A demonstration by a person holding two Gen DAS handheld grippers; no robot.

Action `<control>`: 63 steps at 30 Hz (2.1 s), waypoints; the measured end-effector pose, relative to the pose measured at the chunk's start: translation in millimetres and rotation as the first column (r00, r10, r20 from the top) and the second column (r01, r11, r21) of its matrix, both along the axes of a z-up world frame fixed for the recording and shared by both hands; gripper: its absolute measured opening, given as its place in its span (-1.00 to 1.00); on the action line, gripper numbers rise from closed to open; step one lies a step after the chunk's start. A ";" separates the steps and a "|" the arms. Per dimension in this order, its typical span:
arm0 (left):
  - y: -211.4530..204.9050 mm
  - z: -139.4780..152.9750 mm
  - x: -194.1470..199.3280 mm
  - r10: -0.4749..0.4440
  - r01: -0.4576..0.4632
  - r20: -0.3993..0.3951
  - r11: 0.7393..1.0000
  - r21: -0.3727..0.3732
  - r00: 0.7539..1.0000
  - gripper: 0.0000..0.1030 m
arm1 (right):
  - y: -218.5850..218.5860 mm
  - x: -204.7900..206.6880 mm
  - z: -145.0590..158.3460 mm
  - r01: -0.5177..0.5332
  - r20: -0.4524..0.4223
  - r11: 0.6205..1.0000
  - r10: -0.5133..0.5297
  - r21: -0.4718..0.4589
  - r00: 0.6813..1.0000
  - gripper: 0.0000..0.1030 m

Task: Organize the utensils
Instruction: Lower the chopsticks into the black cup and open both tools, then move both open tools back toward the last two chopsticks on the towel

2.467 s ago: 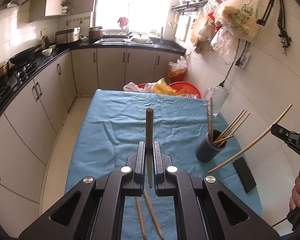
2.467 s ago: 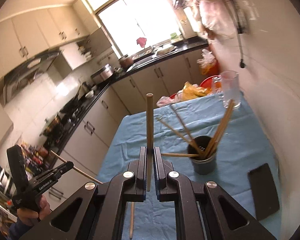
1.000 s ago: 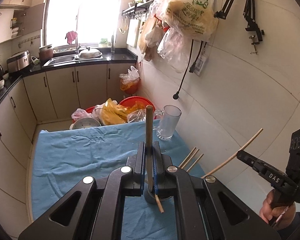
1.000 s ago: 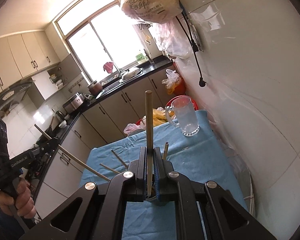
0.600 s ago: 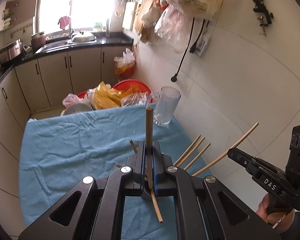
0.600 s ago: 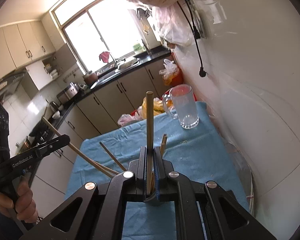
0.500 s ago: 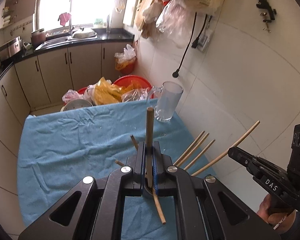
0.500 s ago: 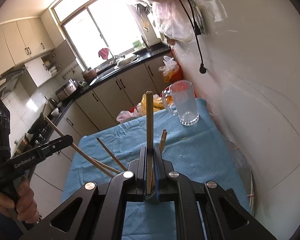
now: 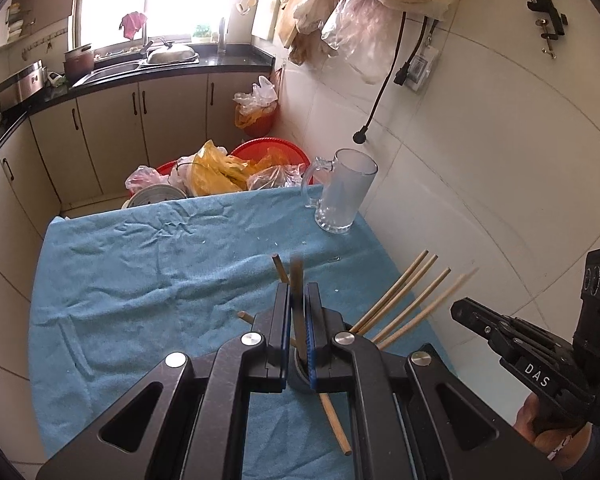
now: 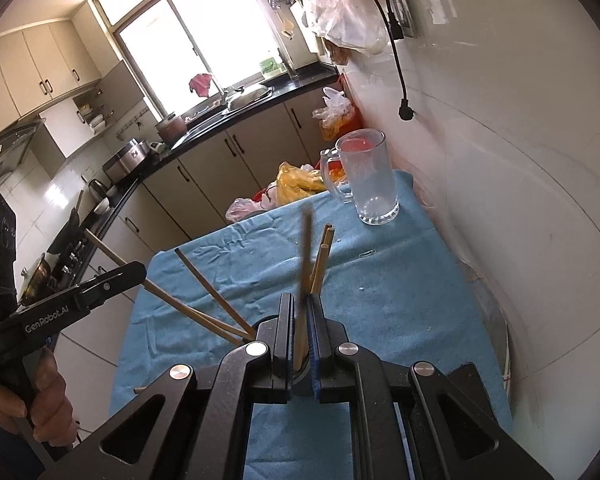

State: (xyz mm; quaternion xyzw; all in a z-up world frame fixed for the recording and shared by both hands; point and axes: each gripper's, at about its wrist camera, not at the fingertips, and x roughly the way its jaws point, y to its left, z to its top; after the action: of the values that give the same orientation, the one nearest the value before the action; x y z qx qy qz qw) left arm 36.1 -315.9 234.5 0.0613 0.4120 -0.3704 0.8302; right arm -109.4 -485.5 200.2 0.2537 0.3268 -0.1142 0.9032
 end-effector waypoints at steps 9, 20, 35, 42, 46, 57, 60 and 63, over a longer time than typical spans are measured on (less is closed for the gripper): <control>8.2 8.7 0.0 0.016 -0.016 0.005 1.000 -0.026 1.000 -0.49 | -8.0 -9.9 9.1 0.040 0.027 0.999 -0.041 0.005 0.999 -0.48; 77.9 45.5 -21.6 0.274 -0.250 0.214 0.959 -0.134 0.938 0.86 | -16.7 -50.7 26.9 0.245 0.042 0.962 -0.241 -0.121 0.970 0.81; 209.5 -31.2 -37.5 0.492 -0.491 0.092 0.870 -0.033 0.866 0.89 | 27.0 -65.1 -37.0 0.148 -0.172 0.984 -0.163 -0.097 0.972 0.81; 248.0 -115.5 -51.0 0.532 -0.520 -0.086 0.844 0.133 0.842 0.89 | 70.2 -52.7 -54.1 -0.019 -0.225 0.996 -0.001 -0.086 0.974 0.81; 246.5 -152.4 -58.1 0.514 -0.481 -0.143 0.851 0.212 0.846 0.89 | 87.7 -50.1 -57.2 -0.099 -0.242 0.991 0.075 -0.085 0.967 0.81; 216.2 -194.9 -49.1 0.427 -0.360 -0.168 0.875 0.323 0.889 0.52 | 104.9 -53.0 -66.7 -0.178 -0.283 0.980 0.147 -0.086 0.948 0.81; 208.9 -206.0 -38.4 0.427 -0.347 -0.175 0.867 0.359 0.887 0.27 | 101.9 -55.7 -66.5 -0.174 -0.283 0.981 0.142 -0.089 0.948 0.81; 205.5 -210.1 -28.6 0.431 -0.352 -0.155 0.859 0.371 0.889 0.23 | 98.6 -59.6 -66.7 -0.169 -0.287 0.982 0.138 -0.086 0.948 0.81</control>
State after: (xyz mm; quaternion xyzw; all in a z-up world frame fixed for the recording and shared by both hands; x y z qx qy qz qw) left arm 7.5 -110.4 24.4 0.0709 0.5666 -0.1223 0.8118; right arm -169.0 -386.9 133.5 0.1589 0.4629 -0.0961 0.8667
